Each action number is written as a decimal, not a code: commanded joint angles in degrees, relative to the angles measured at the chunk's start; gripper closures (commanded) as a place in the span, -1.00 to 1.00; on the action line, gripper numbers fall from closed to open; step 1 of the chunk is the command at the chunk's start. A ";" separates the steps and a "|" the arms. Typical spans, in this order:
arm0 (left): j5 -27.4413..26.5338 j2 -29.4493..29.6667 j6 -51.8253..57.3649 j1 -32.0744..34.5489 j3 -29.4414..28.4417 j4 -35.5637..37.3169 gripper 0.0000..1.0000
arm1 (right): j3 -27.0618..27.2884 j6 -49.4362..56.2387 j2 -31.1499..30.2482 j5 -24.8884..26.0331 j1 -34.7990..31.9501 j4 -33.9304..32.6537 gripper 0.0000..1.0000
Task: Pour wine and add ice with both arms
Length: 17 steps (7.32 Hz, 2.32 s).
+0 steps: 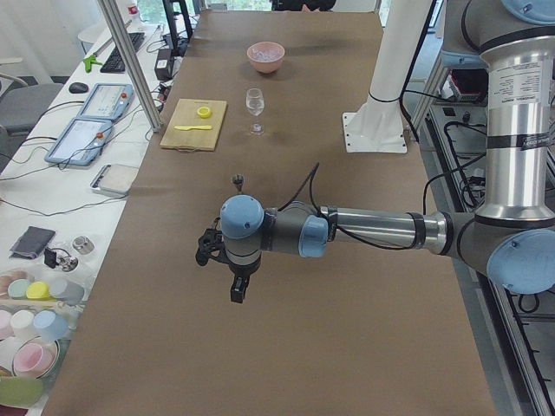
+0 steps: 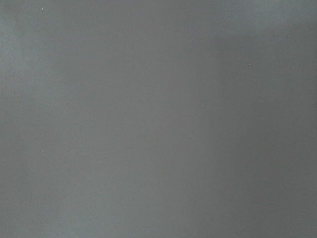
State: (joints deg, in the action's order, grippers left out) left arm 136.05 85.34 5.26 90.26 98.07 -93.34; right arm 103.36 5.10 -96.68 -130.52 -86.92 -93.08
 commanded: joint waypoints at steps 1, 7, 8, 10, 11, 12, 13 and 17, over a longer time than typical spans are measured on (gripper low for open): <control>0.00 0.09 -0.07 0.00 0.02 0.00 -0.96 | -0.09 0.26 -0.09 0.26 0.00 0.00 -1.00; 0.00 0.00 -0.25 0.00 -0.42 0.00 -0.96 | 0.27 -0.35 3.42 0.78 0.26 0.00 -1.00; 0.00 0.00 -0.25 0.00 -0.33 0.00 -0.96 | 0.87 -0.35 3.43 0.88 0.18 0.09 -1.00; 0.00 0.00 -0.43 0.00 -0.60 0.09 -0.96 | 0.43 -0.26 3.44 0.97 0.18 0.09 -1.00; 0.35 -0.43 -0.34 0.00 -1.29 -0.09 -0.96 | -0.26 0.17 3.60 0.97 0.17 0.09 -1.00; 0.44 0.08 -0.43 0.00 -1.13 -0.09 -0.96 | -0.26 0.00 3.52 0.79 0.17 0.00 -1.00; -0.87 3.48 -2.51 0.00 -0.78 -0.18 -0.96 | -0.35 -0.17 3.34 0.70 0.17 0.00 -1.00; -1.32 5.72 -9.04 -0.18 -2.26 -8.48 -0.96 | -0.97 -0.26 3.52 0.53 0.17 -0.09 -1.00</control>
State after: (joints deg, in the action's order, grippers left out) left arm 134.58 91.12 -3.34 90.18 96.16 -97.37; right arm 102.44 4.84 -93.17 -129.88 -86.75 -93.13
